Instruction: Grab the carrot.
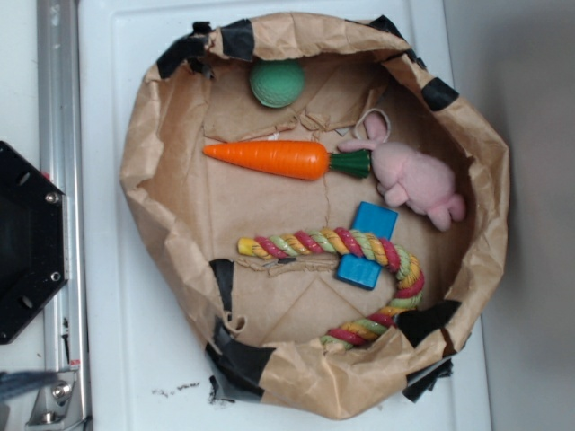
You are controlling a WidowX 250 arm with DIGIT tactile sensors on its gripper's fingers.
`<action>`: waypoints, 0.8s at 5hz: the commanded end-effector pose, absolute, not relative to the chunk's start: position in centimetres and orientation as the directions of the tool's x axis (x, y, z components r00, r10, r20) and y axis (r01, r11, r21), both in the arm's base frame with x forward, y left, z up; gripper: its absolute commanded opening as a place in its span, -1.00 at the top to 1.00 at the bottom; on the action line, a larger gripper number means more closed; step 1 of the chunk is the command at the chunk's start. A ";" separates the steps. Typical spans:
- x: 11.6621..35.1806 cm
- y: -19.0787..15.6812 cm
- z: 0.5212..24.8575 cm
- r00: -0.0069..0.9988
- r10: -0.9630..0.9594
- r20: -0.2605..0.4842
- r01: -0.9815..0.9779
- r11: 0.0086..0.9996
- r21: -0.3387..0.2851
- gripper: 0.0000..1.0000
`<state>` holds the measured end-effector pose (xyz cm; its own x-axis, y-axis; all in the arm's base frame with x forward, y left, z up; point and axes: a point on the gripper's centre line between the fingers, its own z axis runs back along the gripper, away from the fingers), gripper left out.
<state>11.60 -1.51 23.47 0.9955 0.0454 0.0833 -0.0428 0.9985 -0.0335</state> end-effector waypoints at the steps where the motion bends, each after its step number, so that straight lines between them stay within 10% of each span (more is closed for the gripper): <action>1: 11.6 -1.5 23.5 0.995 0.045 0.083 -0.043 0.999 -0.034 -1.00; 4: 24.8 2.1 9.8 0.986 -0.166 -0.022 0.167 0.981 0.095 -1.00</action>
<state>23.97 2.44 8.48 0.9862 -0.1454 -0.0787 0.1518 0.9850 0.0822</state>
